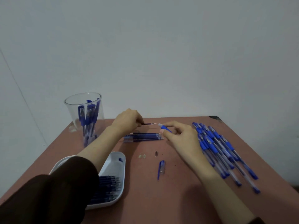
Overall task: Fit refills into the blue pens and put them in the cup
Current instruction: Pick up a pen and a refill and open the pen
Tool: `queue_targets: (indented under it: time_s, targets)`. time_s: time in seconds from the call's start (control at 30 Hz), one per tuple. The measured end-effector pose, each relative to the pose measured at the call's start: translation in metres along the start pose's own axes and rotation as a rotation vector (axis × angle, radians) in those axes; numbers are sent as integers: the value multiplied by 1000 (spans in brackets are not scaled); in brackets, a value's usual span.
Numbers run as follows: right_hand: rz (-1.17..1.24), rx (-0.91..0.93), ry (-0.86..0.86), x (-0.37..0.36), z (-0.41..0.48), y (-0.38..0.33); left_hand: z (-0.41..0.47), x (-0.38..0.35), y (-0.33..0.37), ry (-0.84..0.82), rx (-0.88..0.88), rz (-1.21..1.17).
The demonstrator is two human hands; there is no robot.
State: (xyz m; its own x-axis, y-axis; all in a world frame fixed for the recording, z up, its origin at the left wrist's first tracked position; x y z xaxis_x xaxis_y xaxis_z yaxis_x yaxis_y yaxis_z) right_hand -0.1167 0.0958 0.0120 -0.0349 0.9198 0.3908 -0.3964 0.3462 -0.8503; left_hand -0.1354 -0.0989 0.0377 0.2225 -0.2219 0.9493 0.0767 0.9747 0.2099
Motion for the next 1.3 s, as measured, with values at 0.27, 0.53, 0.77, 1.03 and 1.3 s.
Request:
queue_targets:
  time_s: [0.27,0.53,0.77,1.03,1.3]
  targets:
    - [2,23,-3,2,-2,-3,6,-18,-1,-162,-65,-2]
    - [-21,39,-15,1,-4,-7,0,-18,0,-149,-54,-51]
    - [-29,43,-44,-11,-9,-7,-36,11,10,-45,-58,-142]
    - [-134,148,-158,-35,-25,-16,-136,49,-7,-165,-51,-129]
    - [-142,183,-223,-38,-35,-22,-161,43,-25,-343,43,-28]
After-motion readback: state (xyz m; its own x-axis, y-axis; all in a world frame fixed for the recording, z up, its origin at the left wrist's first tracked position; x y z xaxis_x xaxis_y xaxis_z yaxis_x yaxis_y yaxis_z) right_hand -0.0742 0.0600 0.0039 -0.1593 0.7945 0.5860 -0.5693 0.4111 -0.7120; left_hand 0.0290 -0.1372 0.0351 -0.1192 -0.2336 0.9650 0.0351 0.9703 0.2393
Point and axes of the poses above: each hand's wrist, its own z-axis towards the middle knuckle, its own x-axis out of the back of the hand, y = z × x, the point moved 3 cm from there along z, towards the middle knuckle, and after that the axes turned 3 degrees about -x, right-handed, at the moved point
